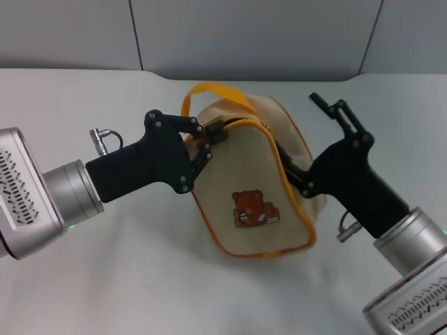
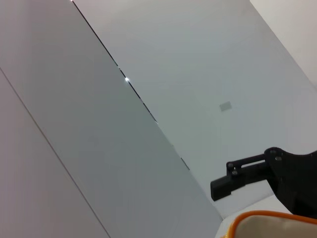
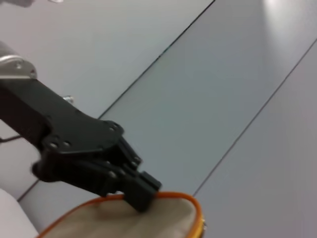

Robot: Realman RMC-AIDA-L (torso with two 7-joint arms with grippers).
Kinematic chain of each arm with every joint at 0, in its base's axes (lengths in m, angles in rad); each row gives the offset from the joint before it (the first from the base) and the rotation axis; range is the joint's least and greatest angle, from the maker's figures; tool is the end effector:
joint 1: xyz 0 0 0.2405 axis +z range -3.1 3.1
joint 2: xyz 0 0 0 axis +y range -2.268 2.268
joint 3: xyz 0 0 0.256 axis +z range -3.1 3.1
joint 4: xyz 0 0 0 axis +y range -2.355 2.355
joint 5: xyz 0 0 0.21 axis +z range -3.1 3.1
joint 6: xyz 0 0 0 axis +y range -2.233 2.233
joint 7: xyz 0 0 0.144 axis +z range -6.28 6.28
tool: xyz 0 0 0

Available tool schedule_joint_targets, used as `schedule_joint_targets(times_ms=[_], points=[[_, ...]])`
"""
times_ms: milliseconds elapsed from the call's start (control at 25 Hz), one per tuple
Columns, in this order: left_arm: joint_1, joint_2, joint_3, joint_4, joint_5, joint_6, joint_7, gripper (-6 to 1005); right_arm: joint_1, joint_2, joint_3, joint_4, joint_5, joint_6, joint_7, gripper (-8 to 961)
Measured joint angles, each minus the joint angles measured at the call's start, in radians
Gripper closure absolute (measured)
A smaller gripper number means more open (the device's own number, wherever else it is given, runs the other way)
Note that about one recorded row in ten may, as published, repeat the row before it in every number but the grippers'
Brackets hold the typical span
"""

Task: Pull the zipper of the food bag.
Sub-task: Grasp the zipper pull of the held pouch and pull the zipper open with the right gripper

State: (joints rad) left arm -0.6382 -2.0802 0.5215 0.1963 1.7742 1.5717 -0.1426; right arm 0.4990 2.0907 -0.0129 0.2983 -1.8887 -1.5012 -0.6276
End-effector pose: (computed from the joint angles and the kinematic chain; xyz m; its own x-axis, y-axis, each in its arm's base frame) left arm -0.2280 0.3290 -0.0394 0.7220 -0.5405 0.4319 -0.1353 -0.7226 -0.6779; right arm 0.2330 0.2808 -0.0795 0.7885 0.5825 -0.1976 0.0138 -0.3379 -0.9411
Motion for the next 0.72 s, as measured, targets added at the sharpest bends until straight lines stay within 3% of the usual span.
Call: schedule_joint_targets(times_ms=[720], points=[[-0.004, -0.002, 0.0, 0.0, 0.002, -0.002, 0.0, 939, 0.01, 0.001, 0.012, 0.011, -0.044, 0.031, 0.055, 137]])
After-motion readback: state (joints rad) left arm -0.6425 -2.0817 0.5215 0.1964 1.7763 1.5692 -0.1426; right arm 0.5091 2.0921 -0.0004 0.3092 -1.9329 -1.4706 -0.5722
